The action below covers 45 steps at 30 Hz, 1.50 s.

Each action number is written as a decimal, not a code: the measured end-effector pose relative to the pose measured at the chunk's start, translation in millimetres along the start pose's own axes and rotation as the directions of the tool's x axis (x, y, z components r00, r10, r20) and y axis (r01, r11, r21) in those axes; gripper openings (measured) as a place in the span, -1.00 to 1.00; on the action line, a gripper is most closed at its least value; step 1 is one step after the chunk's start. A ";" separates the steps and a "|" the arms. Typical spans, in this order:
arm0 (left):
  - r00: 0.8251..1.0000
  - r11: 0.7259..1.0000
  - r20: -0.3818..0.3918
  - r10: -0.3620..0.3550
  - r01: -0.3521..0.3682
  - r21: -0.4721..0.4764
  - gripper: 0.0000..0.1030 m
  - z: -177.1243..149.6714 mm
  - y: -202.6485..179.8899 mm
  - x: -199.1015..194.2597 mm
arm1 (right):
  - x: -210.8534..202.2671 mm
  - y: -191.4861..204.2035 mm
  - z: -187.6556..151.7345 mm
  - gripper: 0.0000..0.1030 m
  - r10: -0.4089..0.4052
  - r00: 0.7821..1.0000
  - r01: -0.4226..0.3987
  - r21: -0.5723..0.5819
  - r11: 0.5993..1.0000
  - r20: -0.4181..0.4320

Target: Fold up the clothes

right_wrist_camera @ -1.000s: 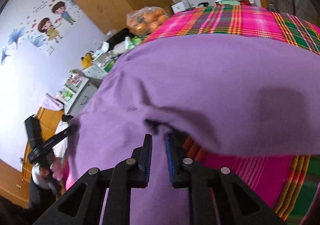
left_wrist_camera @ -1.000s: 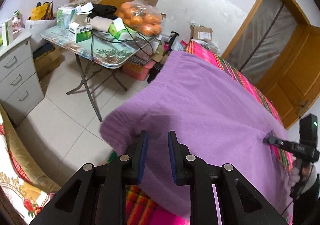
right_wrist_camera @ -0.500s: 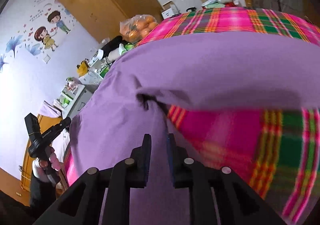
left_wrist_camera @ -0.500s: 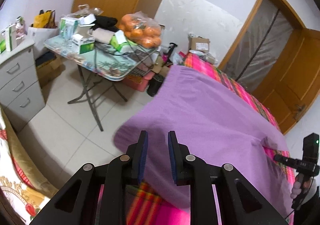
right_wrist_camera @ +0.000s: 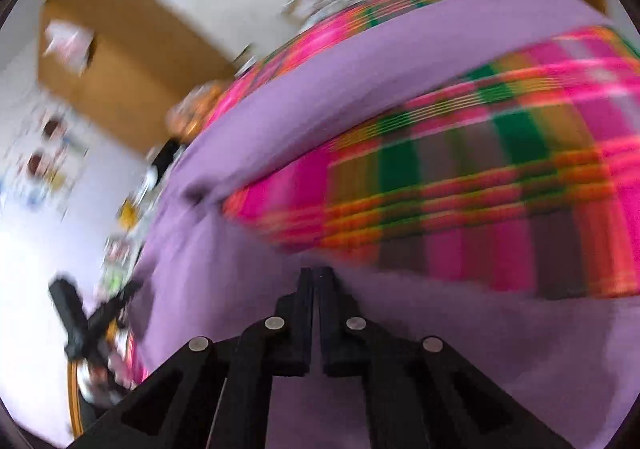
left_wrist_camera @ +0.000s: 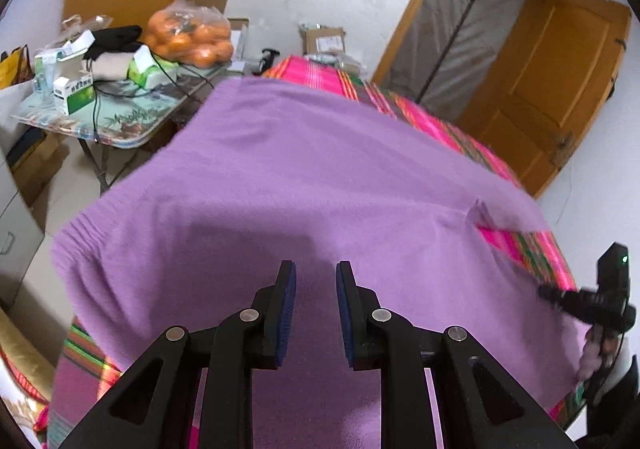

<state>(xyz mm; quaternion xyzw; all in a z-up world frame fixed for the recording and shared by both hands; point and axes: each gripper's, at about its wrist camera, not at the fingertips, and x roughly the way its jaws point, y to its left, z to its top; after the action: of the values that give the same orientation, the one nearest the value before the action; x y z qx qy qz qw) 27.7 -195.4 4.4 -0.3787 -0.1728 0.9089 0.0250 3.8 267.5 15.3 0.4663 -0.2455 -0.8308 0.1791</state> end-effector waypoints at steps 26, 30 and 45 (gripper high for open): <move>0.999 0.993 -0.038 0.012 -0.008 0.122 -0.57 1.4 -43.5 16.4 | -92.8 -61.3 -23.3 -0.92 -0.120 0.963 0.074 0.191 0.979 0.243; 0.995 0.992 0.013 0.099 -0.100 0.071 -0.57 11.2 -22.0 5.1 | -61.1 -15.7 -19.7 -0.92 -0.048 0.986 0.045 0.022 0.999 0.162; 0.958 0.953 0.060 0.279 -0.269 -0.141 -0.55 13.6 60.4 -33.7 | 5.3 46.4 -22.4 -0.89 -0.001 1.000 0.000 -0.167 0.986 -0.005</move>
<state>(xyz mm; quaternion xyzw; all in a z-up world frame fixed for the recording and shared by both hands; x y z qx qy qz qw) 47.4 -262.0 16.1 -0.3636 -0.1789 0.9045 -0.1331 23.7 221.5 28.3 0.4519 -0.1744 -0.8473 0.2179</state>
